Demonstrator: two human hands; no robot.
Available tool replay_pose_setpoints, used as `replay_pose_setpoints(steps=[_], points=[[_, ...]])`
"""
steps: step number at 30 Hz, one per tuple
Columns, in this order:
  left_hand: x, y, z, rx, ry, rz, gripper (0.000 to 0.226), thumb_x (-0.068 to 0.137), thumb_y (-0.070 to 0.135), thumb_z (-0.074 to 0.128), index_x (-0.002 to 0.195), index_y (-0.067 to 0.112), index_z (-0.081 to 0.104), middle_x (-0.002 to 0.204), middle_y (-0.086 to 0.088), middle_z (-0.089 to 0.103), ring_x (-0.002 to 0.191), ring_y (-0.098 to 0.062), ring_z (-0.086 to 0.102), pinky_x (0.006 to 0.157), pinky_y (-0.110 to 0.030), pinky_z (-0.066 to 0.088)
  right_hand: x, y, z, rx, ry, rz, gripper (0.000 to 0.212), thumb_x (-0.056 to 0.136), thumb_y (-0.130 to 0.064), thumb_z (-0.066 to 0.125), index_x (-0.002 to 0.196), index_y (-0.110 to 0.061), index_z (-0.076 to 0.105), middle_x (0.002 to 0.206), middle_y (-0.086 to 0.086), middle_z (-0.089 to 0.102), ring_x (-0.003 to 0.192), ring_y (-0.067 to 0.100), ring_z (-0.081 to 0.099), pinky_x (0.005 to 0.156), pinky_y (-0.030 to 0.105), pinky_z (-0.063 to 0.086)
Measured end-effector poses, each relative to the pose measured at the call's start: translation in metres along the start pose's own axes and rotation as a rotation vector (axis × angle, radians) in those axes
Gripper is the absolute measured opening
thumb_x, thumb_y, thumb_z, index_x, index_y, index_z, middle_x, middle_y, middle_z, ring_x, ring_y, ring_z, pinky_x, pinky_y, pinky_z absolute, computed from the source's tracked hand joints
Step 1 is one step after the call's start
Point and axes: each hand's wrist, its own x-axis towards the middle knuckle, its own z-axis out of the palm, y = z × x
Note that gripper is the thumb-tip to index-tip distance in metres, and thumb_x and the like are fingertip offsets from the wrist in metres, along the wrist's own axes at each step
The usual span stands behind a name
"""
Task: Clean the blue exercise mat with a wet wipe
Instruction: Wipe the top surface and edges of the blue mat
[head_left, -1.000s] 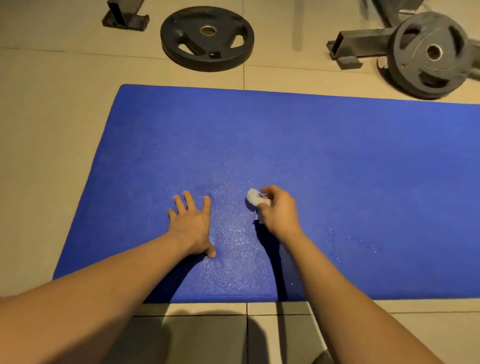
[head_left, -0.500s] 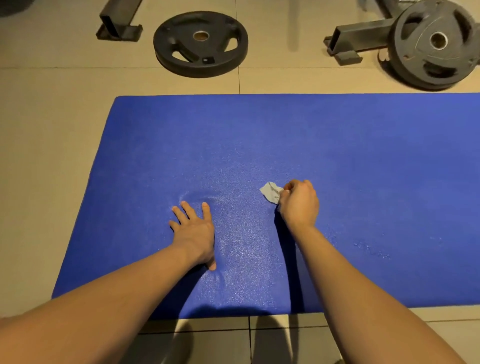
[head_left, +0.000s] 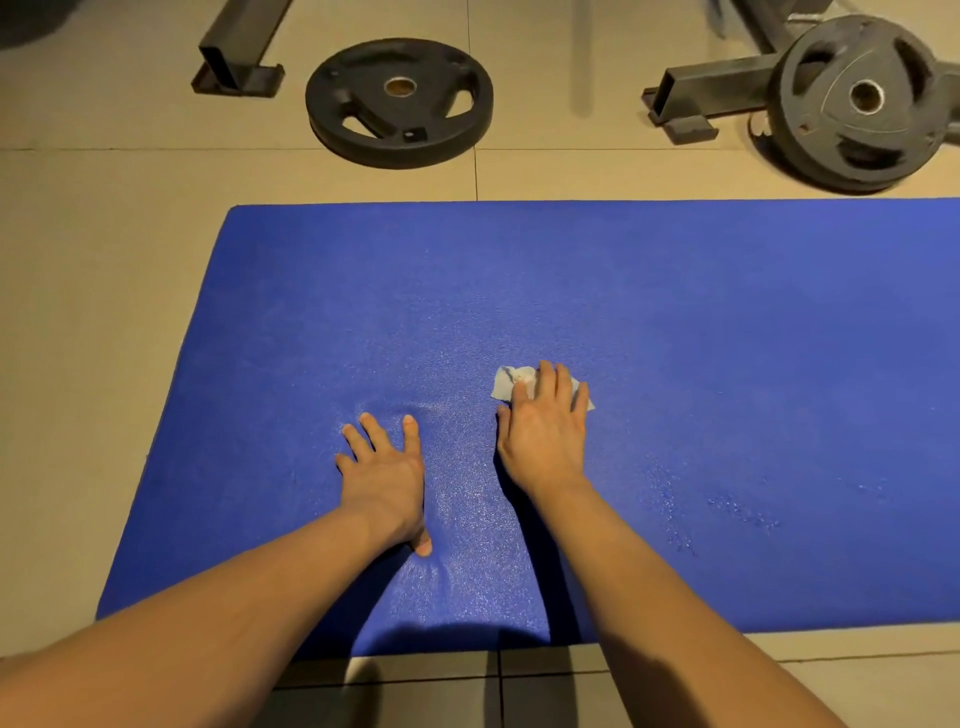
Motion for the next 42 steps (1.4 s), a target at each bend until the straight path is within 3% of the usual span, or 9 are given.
replay_pose_setpoints(steps=[4,9,18,22,28,32,37,40,42], points=[[0.000,0.002,-0.001,0.008,0.000,-0.009,0.166,0.053,0.054,0.097,0.157,0.012,-0.025,0.158,-0.040,-0.021,0.148,-0.060,-0.008,0.120,-0.064,0.021,-0.013,-0.012,0.011,0.073,-0.127,-0.054,0.079,0.105,-0.053,0.033,0.158,0.003,0.019,0.167,0.023,0.010,0.155,0.036,0.004,0.126,0.050,0.007],[0.000,0.001,-0.002,0.016,0.010,-0.001,0.167,0.052,0.056,0.097,0.157,0.011,-0.025,0.158,-0.041,-0.020,0.148,-0.061,-0.008,0.120,-0.064,0.021,-0.025,-0.013,0.023,0.073,-0.103,-0.115,0.082,0.099,-0.067,0.014,0.163,-0.015,0.008,0.169,0.015,0.002,0.157,0.030,-0.003,0.126,0.049,0.006],[0.000,-0.001,-0.001,0.018,0.021,0.010,0.168,0.051,0.059,0.096,0.157,0.013,-0.026,0.158,-0.040,-0.020,0.148,-0.061,-0.007,0.121,-0.062,0.022,-0.032,0.076,0.014,0.000,-0.023,0.128,0.085,0.098,-0.066,0.008,0.160,-0.009,0.021,0.168,0.010,0.015,0.156,0.028,0.010,0.125,0.049,0.015],[-0.001,0.000,-0.001,0.020,0.023,0.006,0.168,0.050,0.058,0.096,0.157,0.013,-0.026,0.158,-0.040,-0.020,0.148,-0.061,-0.007,0.120,-0.063,0.022,-0.031,0.069,0.010,0.083,-0.014,0.268,0.092,0.096,-0.066,0.010,0.160,0.000,0.014,0.167,0.018,0.018,0.155,0.033,0.015,0.125,0.050,0.016],[-0.001,0.001,-0.001,0.026,0.032,-0.008,0.169,0.049,0.060,0.096,0.156,0.014,-0.027,0.159,-0.039,-0.019,0.149,-0.060,-0.007,0.121,-0.061,0.023,-0.061,-0.018,0.025,0.090,-0.080,-0.057,0.084,0.102,-0.060,0.018,0.159,0.002,0.013,0.168,0.020,0.010,0.156,0.034,0.004,0.126,0.048,0.012],[-0.002,0.000,-0.002,0.028,0.024,-0.006,0.169,0.051,0.061,0.095,0.156,0.015,-0.029,0.159,-0.038,-0.020,0.149,-0.060,-0.009,0.121,-0.062,0.022,-0.061,0.016,0.020,0.010,-0.093,-0.207,0.081,0.103,-0.061,0.021,0.159,-0.003,0.023,0.168,0.013,0.016,0.156,0.026,0.010,0.126,0.048,0.013],[-0.002,-0.001,-0.003,0.027,0.020,-0.004,0.169,0.051,0.060,0.095,0.156,0.016,-0.029,0.159,-0.038,-0.020,0.149,-0.059,-0.009,0.121,-0.062,0.022,-0.058,0.096,0.011,-0.029,-0.025,0.131,0.084,0.100,-0.062,0.022,0.156,0.000,0.028,0.164,0.014,0.028,0.153,0.030,0.021,0.124,0.050,0.019],[-0.002,-0.001,-0.002,0.027,0.026,-0.008,0.169,0.050,0.060,0.096,0.156,0.017,-0.028,0.159,-0.037,-0.020,0.149,-0.059,-0.009,0.120,-0.062,0.021,-0.055,0.083,0.008,0.055,0.002,0.332,0.090,0.097,-0.062,0.020,0.151,0.009,0.032,0.160,0.025,0.031,0.149,0.039,0.027,0.120,0.054,0.026],[-0.002,0.000,-0.002,0.017,0.021,-0.008,0.169,0.050,0.059,0.096,0.156,0.017,-0.028,0.159,-0.037,-0.021,0.149,-0.059,-0.010,0.121,-0.062,0.020,-0.061,0.050,0.011,0.113,0.020,0.293,0.090,0.098,-0.061,0.023,0.151,0.011,0.030,0.160,0.028,0.028,0.150,0.041,0.025,0.122,0.053,0.025]])
